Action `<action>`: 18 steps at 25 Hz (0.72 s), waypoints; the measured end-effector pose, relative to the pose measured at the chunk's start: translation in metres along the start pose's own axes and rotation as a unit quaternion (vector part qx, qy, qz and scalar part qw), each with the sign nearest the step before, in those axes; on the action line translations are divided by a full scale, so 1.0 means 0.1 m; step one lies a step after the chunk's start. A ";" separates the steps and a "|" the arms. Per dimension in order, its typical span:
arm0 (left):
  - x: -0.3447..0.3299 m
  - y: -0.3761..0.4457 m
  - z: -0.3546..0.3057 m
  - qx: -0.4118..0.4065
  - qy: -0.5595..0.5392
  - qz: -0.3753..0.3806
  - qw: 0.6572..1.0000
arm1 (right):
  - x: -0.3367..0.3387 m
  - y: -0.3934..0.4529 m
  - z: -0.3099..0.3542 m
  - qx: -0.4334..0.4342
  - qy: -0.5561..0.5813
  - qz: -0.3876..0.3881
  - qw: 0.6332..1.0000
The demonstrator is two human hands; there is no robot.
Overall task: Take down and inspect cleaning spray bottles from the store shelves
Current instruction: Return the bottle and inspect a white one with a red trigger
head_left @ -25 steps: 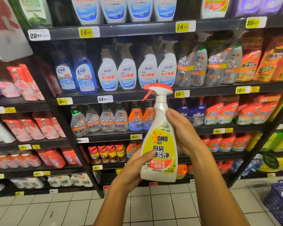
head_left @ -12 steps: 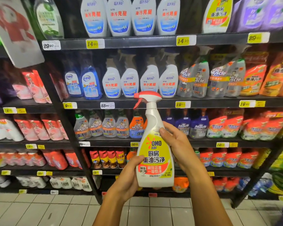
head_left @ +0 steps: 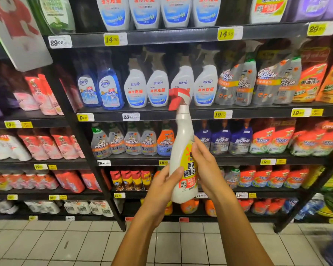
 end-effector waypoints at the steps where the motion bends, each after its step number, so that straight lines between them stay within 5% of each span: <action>1: 0.01 -0.01 0.00 0.000 0.010 0.006 1.000 | -0.01 0.02 -0.08 -0.014 0.036 -0.008 0.999; 9: 0.24 0.01 -0.11 -0.022 0.153 0.008 0.988 | -0.05 0.03 -0.48 -0.118 0.178 -0.067 0.975; 18: 0.40 -0.04 -0.10 -0.021 0.111 0.019 0.993 | -0.21 0.04 -0.47 -0.083 0.185 -0.081 0.976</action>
Point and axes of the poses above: each hand's wrist, its own y-axis towards the middle knuckle, its own x-axis out of the back of the hand, z = x × y, the point moved 10 cm from there along y, towards the middle knuckle, and after that the axes turned 9 degrees about y, right-handed, at the moved point
